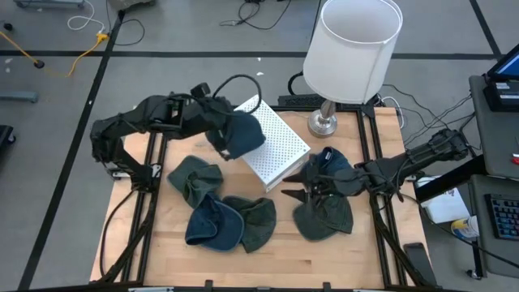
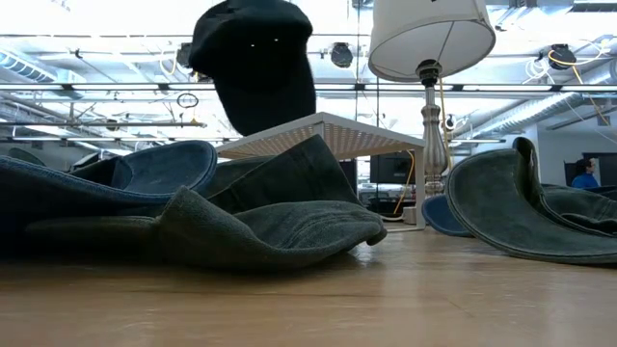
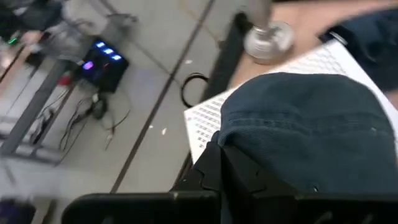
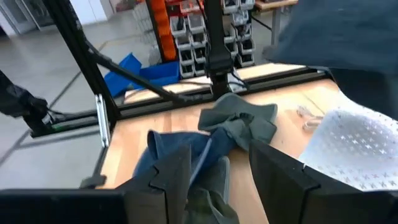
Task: Pick & Place hat
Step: Put the bottom right blue cap on the shelf
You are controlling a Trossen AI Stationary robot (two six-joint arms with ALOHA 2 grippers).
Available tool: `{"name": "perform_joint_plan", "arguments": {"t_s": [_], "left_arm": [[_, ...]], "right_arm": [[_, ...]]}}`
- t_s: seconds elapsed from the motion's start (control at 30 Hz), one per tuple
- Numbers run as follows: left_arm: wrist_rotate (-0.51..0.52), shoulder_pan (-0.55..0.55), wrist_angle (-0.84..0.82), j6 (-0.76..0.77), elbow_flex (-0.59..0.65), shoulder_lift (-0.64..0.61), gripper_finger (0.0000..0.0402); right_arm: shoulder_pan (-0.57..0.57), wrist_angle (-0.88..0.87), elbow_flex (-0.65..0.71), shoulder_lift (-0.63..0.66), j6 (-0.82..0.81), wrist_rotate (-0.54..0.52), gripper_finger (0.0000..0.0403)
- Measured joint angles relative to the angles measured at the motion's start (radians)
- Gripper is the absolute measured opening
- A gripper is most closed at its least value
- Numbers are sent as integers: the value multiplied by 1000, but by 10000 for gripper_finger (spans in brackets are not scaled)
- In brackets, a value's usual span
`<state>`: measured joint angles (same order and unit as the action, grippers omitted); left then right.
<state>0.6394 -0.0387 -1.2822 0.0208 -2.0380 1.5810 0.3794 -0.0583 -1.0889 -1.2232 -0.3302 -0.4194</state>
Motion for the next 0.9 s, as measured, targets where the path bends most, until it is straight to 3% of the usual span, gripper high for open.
{"name": "perform_joint_plan", "arguments": {"t_s": [0.27,0.43,0.5,0.73,0.9], "left_arm": [[224,-6,27,169,0,21,0],[253,-9,75,190,0,41,0],[228,-6,120,170,0,43,0],[121,34,281,84,0,42,0],[84,84,397,30,0,41,0]], "right_arm": [[0,2,0,0,16,-12,155],[-5,12,0,0,110,-191,155],[-15,37,0,0,186,-205,155],[-88,180,0,0,503,-73,155],[-162,267,0,-9,566,86,155]]}}
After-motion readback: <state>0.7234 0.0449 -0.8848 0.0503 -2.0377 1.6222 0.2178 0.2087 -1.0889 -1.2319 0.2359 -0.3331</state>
